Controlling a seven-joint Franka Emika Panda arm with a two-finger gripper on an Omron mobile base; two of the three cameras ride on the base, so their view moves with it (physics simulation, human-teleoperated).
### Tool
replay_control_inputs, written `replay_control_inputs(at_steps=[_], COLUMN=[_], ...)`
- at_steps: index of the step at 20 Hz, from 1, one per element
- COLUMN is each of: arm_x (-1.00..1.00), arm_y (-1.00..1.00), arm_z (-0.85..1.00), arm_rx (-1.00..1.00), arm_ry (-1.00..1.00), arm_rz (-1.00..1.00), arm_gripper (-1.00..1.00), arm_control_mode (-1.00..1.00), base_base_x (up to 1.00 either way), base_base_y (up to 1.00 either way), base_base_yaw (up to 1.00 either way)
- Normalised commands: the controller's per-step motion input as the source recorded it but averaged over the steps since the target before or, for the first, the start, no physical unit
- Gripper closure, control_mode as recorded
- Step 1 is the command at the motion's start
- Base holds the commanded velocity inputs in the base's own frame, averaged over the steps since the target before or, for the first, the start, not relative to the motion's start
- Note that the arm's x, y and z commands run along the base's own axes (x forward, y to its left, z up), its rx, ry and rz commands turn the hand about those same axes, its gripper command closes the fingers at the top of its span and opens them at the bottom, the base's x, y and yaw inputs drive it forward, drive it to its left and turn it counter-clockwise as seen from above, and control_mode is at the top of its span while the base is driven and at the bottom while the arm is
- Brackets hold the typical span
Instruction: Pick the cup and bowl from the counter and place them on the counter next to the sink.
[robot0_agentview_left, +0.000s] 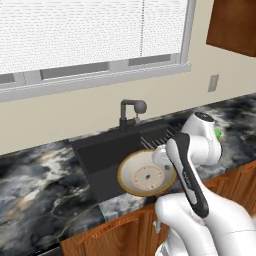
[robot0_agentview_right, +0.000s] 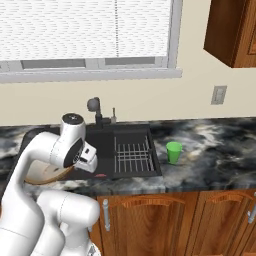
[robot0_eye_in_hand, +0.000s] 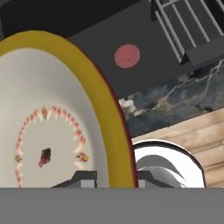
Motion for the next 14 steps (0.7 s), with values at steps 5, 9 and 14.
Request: replay_control_inputs(at_steps=[5, 9, 14], arm_x=[0.34, 0.07, 0.0], arm_y=[0.94, 0.9, 0.82], arm_z=[-0.04, -0.05, 0.0], arm_rx=[-0.02, -0.02, -0.05], arm_ry=[0.0, -0.01, 0.12], arm_rz=[-0.24, -0.14, 0.0], arm_gripper=[1.0, 1.0, 1.0], arm_control_mode=[-1.0, -1.0, -1.0], base_base_x=[0.0, 0.0, 0.0], base_base_y=[0.0, 0.0, 0.0], base_base_yaw=[0.0, 0.0, 0.0])
